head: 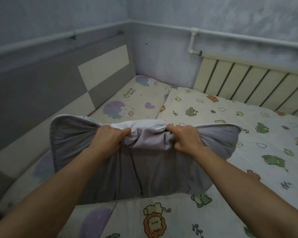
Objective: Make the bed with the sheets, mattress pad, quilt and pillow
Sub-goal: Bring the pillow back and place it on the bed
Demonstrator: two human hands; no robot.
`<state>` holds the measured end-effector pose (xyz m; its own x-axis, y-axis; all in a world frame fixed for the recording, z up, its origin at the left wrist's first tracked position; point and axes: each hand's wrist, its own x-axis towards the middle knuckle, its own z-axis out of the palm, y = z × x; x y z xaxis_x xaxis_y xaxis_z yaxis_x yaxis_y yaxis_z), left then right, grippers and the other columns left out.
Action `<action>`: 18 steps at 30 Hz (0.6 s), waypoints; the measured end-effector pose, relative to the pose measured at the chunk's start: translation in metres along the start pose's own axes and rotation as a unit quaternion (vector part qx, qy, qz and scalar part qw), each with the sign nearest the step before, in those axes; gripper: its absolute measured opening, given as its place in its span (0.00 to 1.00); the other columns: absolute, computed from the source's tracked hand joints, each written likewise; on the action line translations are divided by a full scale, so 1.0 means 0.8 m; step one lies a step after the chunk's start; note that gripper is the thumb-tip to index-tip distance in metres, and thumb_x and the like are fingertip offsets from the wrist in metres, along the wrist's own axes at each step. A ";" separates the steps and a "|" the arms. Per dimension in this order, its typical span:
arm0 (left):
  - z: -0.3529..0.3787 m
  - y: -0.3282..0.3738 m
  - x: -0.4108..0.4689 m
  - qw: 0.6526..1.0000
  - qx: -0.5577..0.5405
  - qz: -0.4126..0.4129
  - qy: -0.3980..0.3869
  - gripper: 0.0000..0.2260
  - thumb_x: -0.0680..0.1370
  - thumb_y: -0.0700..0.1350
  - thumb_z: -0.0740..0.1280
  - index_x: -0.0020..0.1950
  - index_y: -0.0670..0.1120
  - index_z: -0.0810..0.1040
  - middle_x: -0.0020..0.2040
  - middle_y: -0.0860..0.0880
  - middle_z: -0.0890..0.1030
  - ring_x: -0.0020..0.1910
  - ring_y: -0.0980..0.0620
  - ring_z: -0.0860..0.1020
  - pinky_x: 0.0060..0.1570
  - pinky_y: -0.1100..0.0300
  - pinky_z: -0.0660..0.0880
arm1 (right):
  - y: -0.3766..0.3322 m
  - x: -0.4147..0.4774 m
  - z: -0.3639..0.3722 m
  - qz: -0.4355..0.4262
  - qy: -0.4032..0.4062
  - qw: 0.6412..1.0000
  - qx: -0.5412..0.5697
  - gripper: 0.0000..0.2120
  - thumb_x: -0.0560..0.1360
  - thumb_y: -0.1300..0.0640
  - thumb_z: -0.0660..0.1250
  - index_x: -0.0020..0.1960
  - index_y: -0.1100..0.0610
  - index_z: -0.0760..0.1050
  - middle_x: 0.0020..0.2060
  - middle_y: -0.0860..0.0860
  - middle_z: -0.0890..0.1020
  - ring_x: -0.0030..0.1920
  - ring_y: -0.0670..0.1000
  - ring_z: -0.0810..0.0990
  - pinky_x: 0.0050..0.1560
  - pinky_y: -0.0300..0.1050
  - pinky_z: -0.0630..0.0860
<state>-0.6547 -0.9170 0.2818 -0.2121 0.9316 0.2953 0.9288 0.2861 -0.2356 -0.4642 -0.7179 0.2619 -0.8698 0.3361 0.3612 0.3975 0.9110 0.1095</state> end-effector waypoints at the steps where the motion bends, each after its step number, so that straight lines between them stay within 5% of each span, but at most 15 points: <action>1: 0.013 -0.011 0.016 1.000 -0.002 0.006 -0.012 0.12 0.59 0.43 0.70 0.40 0.51 0.75 0.27 0.48 0.80 0.24 0.44 0.76 0.25 0.62 0.61 | 0.002 0.013 0.010 0.010 -0.012 1.000 -0.001 0.19 0.55 0.62 0.72 0.44 0.52 0.73 0.32 0.51 0.82 0.29 0.61 0.79 0.28 0.41 0.61; 7: 0.081 -0.071 0.094 0.997 -0.049 0.050 -0.032 0.15 0.60 0.40 0.72 0.44 0.50 0.75 0.31 0.46 0.81 0.28 0.42 0.78 0.26 0.59 0.69 | 0.012 0.087 0.053 0.057 -0.104 0.993 -0.010 0.15 0.67 0.59 0.66 0.52 0.52 0.70 0.46 0.54 0.82 0.46 0.61 0.80 0.38 0.46 0.62; 13: 0.136 -0.140 0.174 0.992 -0.045 0.100 0.062 0.06 0.63 0.44 0.65 0.38 0.48 0.76 0.26 0.47 0.78 0.22 0.45 0.75 0.24 0.62 0.69 | 0.015 0.191 0.099 0.127 -0.125 0.983 -0.049 0.17 0.69 0.61 0.64 0.57 0.54 0.68 0.51 0.55 0.80 0.53 0.59 0.78 0.47 0.50 0.65; 18: 0.186 -0.148 0.190 0.996 -0.052 0.059 0.038 0.15 0.62 0.42 0.77 0.46 0.46 0.78 0.28 0.47 0.78 0.24 0.45 0.76 0.29 0.58 0.68 | 0.020 0.238 0.139 0.173 -0.086 0.979 -0.058 0.17 0.70 0.65 0.62 0.58 0.55 0.69 0.52 0.56 0.79 0.53 0.60 0.76 0.50 0.52 0.65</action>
<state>-0.8422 -0.7755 0.2165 -0.0797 0.9366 0.3412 0.9730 0.1475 -0.1776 -0.6555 -0.6128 0.2295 -0.7096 0.6645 0.2344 0.6990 0.7057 0.1155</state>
